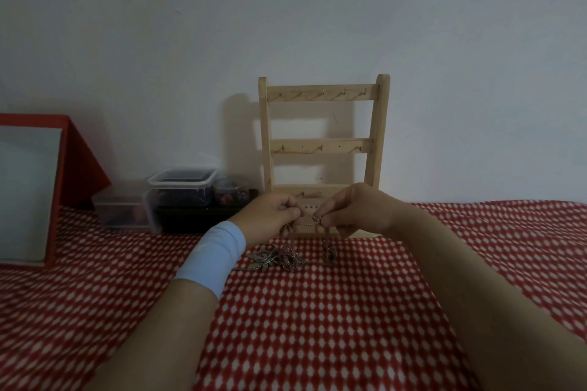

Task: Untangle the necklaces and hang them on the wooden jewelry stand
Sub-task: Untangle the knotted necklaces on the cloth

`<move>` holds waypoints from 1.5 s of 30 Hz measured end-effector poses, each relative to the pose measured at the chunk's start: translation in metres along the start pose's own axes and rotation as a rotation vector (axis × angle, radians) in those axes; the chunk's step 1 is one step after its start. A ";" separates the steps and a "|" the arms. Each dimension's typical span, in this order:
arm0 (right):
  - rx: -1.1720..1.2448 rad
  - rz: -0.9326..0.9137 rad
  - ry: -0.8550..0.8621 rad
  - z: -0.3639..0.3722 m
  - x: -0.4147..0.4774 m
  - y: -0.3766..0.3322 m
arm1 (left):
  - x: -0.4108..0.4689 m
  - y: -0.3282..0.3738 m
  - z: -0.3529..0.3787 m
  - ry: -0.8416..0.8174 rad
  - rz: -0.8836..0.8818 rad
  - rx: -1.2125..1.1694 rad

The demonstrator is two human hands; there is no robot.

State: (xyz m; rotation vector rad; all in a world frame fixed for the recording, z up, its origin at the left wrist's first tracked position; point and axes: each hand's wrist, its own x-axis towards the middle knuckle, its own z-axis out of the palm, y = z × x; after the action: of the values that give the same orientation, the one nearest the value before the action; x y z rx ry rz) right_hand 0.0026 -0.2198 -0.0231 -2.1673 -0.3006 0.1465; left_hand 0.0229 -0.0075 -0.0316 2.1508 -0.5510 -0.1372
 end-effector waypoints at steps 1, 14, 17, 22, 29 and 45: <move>-0.020 0.005 0.012 0.000 0.000 0.000 | 0.001 0.000 0.001 0.006 -0.001 0.008; 0.171 -0.021 0.083 0.010 0.002 -0.003 | 0.002 0.000 0.004 -0.050 -0.062 0.100; 0.136 -0.041 0.042 0.013 0.001 -0.003 | 0.004 0.003 0.005 0.033 -0.008 0.031; 0.163 -0.081 0.058 0.014 0.001 -0.007 | 0.001 0.003 0.007 0.107 0.055 -0.184; 0.163 -0.093 0.059 0.013 -0.001 -0.011 | -0.001 0.003 0.008 0.112 0.059 -0.293; -0.002 -0.031 0.011 0.021 0.003 -0.015 | -0.006 0.017 0.000 -0.090 0.009 0.009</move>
State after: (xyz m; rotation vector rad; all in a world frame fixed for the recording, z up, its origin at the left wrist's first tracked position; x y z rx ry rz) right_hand -0.0013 -0.1942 -0.0232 -2.1634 -0.3283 0.1168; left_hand 0.0117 -0.0128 -0.0189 2.1589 -0.6146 -0.2282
